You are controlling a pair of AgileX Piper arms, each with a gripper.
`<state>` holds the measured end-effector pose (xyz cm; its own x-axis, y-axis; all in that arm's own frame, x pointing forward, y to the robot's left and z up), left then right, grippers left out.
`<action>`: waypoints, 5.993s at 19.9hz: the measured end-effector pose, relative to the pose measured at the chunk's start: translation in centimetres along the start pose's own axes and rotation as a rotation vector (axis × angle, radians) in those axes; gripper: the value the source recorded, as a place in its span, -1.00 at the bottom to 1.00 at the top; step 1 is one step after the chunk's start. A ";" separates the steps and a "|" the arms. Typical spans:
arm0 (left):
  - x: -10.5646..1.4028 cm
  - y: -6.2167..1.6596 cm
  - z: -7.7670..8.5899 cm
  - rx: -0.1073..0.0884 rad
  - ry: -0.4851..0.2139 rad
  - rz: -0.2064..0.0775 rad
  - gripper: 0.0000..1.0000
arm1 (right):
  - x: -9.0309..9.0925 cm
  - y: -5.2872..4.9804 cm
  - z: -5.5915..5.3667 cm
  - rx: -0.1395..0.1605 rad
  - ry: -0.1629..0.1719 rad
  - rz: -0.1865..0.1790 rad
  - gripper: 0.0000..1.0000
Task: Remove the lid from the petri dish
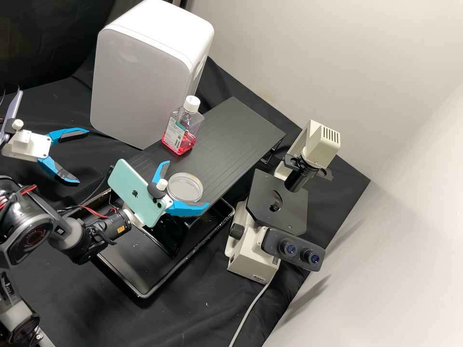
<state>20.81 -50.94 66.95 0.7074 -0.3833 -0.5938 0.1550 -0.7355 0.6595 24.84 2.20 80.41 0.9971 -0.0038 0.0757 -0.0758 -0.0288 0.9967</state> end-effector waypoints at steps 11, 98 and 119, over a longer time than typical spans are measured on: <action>0.0 0.00 0.0 0.000 0.000 0.000 1.00 | 0.1 -0.8 0.2 -0.044 -0.013 -0.027 1.00; 0.1 -0.42 0.2 -0.003 -0.005 -0.016 1.00 | -1.5 -2.6 -3.3 -0.030 0.121 -0.096 -1.00; 0.1 -0.42 0.2 -0.003 -0.005 -0.016 1.00 | -1.2 -2.9 -2.7 -0.053 0.093 -0.093 -1.00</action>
<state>20.70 -50.80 66.50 0.7016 -0.3738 -0.6067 0.1687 -0.7401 0.6510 23.87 4.98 77.49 0.9959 0.0889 -0.0175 0.0151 0.0280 0.9995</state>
